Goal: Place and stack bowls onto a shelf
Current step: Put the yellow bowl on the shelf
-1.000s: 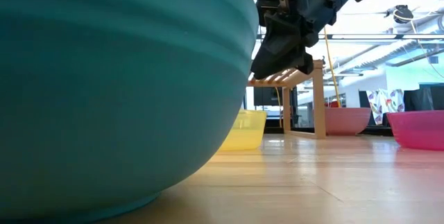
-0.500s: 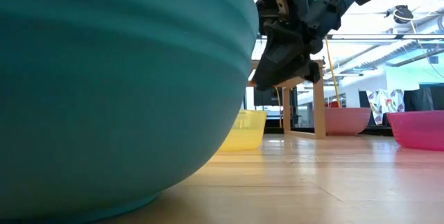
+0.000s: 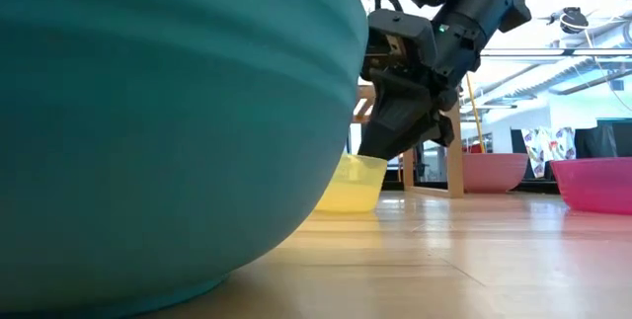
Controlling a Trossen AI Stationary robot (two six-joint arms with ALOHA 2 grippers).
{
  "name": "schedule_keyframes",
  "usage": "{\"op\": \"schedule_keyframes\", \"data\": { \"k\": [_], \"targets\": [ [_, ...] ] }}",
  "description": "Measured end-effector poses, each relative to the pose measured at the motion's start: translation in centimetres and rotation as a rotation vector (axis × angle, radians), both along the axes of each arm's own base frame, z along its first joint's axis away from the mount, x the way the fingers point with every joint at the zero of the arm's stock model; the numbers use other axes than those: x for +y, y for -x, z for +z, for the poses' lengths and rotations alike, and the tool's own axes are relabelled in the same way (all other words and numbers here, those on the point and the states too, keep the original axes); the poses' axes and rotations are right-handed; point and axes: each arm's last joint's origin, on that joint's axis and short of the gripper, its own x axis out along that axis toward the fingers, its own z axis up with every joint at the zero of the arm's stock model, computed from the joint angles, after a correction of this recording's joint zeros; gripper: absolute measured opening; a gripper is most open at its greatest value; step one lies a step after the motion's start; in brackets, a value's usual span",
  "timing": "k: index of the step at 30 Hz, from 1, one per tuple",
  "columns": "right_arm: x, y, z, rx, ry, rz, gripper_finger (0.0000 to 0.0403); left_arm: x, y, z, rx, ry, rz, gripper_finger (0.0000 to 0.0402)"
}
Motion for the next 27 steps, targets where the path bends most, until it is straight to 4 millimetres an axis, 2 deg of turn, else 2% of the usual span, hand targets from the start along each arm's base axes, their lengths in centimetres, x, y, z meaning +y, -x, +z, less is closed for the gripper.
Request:
{"op": "schedule_keyframes", "data": {
  "k": [10, 17, 27],
  "targets": [
    [-0.4, 0.5, 2.0, -0.052, 0.028, 0.023, 0.0082, 0.0, 0.0, 0.0, 0.0, 0.0, 0.0, 0.0053],
    [-1.2, 1.4, 1.1, 0.087, 0.0, -0.056, 0.0082, 0.0, 0.0, 0.0, 0.0, 0.001, 0.001, 0.0053],
    [-1.4, 1.0, 1.3, 0.052, -0.018, -0.073, 0.0082, 0.0, 0.0, 0.0, 0.0, 0.004, 0.002, 0.0053]
  ]
}}
